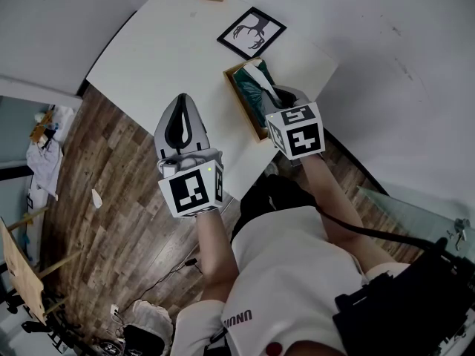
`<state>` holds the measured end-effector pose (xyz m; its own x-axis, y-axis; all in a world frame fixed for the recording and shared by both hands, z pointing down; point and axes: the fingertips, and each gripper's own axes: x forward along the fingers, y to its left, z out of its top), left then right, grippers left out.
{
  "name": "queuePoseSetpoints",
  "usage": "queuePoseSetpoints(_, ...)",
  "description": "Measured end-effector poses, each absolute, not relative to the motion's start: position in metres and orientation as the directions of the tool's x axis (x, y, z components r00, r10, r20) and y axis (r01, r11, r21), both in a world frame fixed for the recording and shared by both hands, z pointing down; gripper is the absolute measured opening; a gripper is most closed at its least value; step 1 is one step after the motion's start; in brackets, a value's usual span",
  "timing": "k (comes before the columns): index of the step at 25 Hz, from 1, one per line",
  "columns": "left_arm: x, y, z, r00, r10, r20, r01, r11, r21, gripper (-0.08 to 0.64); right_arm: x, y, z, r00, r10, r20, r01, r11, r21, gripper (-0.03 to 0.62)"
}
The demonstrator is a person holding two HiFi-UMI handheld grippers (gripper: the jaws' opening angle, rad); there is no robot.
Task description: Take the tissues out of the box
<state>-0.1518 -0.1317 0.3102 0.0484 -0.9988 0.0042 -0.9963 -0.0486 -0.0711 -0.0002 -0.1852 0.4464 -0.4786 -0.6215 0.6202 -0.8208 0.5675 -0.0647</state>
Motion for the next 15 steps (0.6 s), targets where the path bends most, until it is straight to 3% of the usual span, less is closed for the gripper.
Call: queuePoseSetpoints(15, -0.152, -0.133, 0.309, 0.049, -0.999, 0.001, -0.996, -0.048, -0.081, 0.012, -0.002, -0.190, 0.420, -0.506, -0.647, 0.571, -0.817, 0.572, -0.075, 0.049)
